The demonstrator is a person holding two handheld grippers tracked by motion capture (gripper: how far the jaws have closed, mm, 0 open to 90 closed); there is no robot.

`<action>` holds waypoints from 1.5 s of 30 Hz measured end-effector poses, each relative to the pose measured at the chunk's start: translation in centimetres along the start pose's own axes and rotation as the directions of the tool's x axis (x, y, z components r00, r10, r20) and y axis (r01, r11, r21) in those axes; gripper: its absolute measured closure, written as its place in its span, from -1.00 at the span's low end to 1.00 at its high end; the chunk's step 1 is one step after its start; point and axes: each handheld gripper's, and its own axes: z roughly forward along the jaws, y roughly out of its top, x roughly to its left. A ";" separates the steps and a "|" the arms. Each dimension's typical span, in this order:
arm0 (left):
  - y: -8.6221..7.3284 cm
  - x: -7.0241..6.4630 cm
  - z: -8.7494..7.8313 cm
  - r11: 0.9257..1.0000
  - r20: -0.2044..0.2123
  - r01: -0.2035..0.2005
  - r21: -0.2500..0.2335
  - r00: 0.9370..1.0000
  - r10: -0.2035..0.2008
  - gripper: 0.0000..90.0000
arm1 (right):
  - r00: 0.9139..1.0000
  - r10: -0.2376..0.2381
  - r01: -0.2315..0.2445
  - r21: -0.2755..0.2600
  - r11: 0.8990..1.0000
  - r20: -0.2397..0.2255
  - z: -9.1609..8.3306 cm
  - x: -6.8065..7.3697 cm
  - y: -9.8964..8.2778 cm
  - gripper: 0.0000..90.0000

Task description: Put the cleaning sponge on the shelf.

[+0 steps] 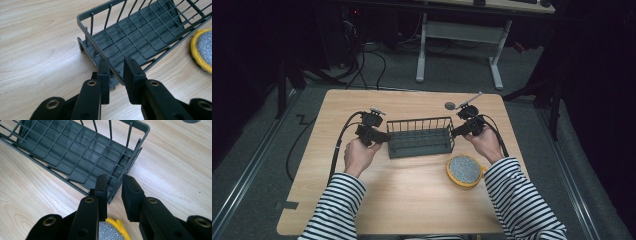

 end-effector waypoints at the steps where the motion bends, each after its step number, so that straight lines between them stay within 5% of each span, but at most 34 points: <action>1: -0.1 0.0 0.0 1.000 0.003 0.010 -0.005 1.000 -0.010 0.69 | 1.000 0.004 -0.004 -0.002 1.000 -0.004 0.0 0.0 -0.1 0.68; 9: -0.1 0.2 0.0 1.000 0.000 0.026 -0.014 1.000 -0.026 0.61 | 1.000 0.013 -0.013 -0.005 1.000 -0.013 0.0 -0.1 -0.2 0.62; 14: -0.2 0.4 -0.1 0.999 -0.001 0.035 -0.024 0.999 -0.035 0.49 | 1.000 0.021 -0.021 -0.014 1.000 -0.013 -0.1 -0.5 -0.3 0.40; 28: -1.1 0.9 -0.9 0.996 -0.002 0.047 -0.078 0.999 -0.047 -0.23 | 0.999 0.051 -0.048 -0.153 0.987 0.015 -2.6 -1.6 -2.7 -0.04; 45: -6.9 2.2 -2.5 0.991 -0.039 0.060 -0.120 0.997 -0.065 -0.36 | 0.998 0.044 -0.036 -0.188 0.982 0.036 -4.4 -1.6 -7.9 -0.22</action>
